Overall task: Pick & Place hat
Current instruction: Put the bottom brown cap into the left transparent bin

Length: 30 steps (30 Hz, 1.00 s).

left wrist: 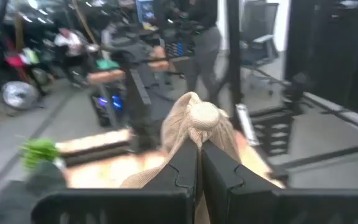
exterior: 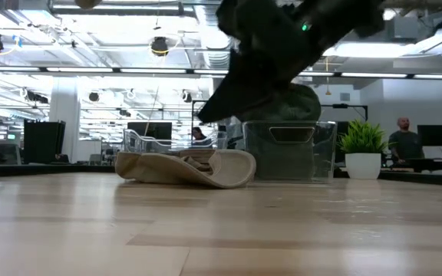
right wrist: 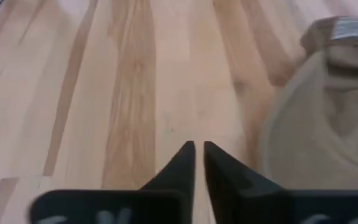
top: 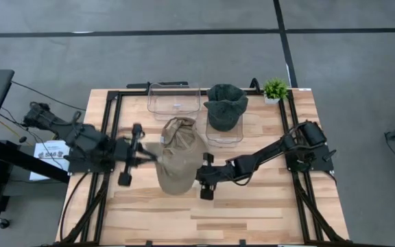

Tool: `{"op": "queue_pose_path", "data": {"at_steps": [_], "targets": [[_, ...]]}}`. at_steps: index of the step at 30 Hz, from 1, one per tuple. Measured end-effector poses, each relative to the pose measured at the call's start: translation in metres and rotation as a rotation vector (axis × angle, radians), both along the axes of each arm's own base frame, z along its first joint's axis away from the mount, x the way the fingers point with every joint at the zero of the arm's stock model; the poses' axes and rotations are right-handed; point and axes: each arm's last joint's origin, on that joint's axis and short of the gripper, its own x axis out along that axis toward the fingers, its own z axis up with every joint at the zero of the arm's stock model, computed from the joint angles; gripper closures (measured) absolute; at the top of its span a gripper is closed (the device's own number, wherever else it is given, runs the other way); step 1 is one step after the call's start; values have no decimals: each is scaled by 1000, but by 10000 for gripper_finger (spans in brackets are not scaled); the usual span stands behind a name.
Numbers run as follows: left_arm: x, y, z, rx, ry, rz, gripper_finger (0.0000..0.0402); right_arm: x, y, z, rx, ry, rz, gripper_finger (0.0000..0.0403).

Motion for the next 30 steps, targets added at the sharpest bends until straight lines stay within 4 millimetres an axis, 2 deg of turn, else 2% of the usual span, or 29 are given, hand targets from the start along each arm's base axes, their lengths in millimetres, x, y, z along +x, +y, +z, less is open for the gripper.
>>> {"op": "queue_pose_path", "data": {"at_steps": [2, 7, 14, 20, 26, 30], "targets": [[-1, 14, 4, 39, -25, 32, 392, -5, 2, 8, -26, -2, -18, 396], [-4, 52, 11, 142, -68, 142, 392, -21, 0, 30, -155, 0, -135, 396], [-6, 114, 7, 205, 7, 362, 392, -51, -3, 55, -356, -30, -436, 398], [-6, 174, -3, 174, 83, 507, 392, -69, 6, 64, -422, -35, -469, 400], [-11, 223, -18, 133, 153, 550, 392, -74, 11, 63, -428, -18, -453, 402], [-13, 253, -32, 89, 221, 644, 392, -74, 5, 62, -445, 0, -470, 402]]}}
